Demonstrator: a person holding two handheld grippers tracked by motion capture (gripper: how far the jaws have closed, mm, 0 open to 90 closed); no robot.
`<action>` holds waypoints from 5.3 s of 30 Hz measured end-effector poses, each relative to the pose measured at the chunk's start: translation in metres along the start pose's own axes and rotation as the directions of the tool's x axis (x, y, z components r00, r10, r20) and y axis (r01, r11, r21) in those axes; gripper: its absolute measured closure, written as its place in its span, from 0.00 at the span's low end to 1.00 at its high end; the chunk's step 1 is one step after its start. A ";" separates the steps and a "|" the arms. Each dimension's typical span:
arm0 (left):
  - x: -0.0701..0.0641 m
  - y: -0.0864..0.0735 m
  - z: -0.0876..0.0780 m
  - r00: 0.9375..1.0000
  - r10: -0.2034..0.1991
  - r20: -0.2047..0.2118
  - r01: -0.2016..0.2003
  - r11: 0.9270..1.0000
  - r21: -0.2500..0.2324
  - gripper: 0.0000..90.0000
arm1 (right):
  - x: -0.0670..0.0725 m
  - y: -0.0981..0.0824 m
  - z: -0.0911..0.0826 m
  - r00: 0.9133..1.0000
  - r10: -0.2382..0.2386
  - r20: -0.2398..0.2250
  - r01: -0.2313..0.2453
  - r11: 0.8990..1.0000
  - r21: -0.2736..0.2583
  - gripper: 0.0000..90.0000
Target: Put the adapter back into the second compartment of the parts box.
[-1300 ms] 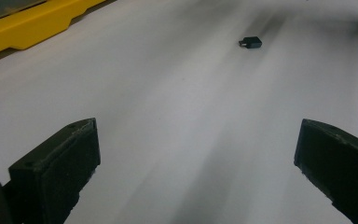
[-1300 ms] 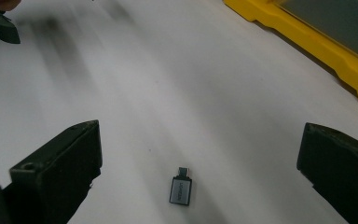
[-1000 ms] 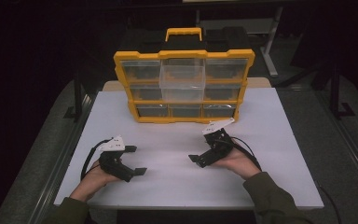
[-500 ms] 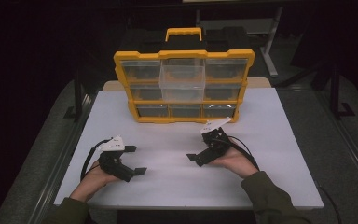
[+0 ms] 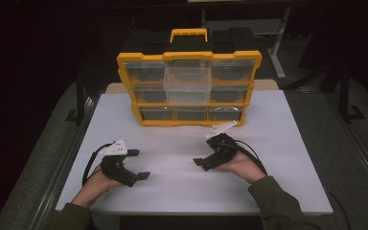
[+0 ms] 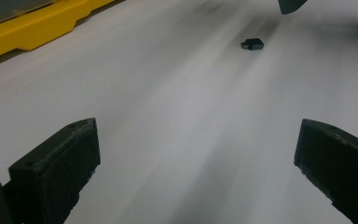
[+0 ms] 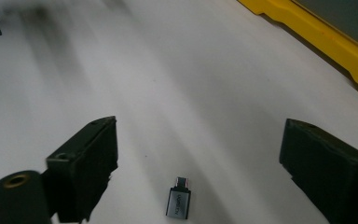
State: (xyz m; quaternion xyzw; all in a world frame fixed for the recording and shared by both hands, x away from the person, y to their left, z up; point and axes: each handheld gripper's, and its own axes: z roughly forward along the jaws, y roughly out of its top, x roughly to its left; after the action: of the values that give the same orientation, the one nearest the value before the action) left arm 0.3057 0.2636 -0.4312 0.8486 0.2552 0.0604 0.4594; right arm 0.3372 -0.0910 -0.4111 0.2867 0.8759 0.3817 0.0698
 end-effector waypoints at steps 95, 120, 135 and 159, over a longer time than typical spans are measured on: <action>-0.001 -0.001 0.000 1.000 -0.006 -0.001 0.006 1.000 -0.004 0.00 | 0.008 -0.016 0.022 0.995 -0.096 -0.013 0.096 0.964 0.247 0.80; -0.002 -0.001 0.000 1.000 0.017 -0.004 -0.017 1.000 -0.007 0.00 | 0.008 -0.016 0.022 0.993 -0.115 -0.017 0.116 0.962 0.246 0.84; -0.004 -0.002 0.001 1.000 0.021 -0.002 -0.021 1.000 -0.005 0.00 | 0.006 -0.010 0.008 0.993 -0.109 -0.035 0.114 0.971 0.212 0.84; -0.003 -0.002 -0.001 1.000 0.009 0.002 -0.009 1.000 -0.016 0.00 | -0.005 0.003 -0.024 0.996 -0.088 -0.033 0.093 0.979 0.182 0.84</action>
State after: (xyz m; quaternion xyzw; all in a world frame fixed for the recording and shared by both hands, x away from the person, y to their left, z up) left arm 0.3018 0.2633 -0.4317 0.8460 0.2505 0.0637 0.4664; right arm 0.3351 -0.1069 -0.3927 0.2471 0.9202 0.2995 0.0498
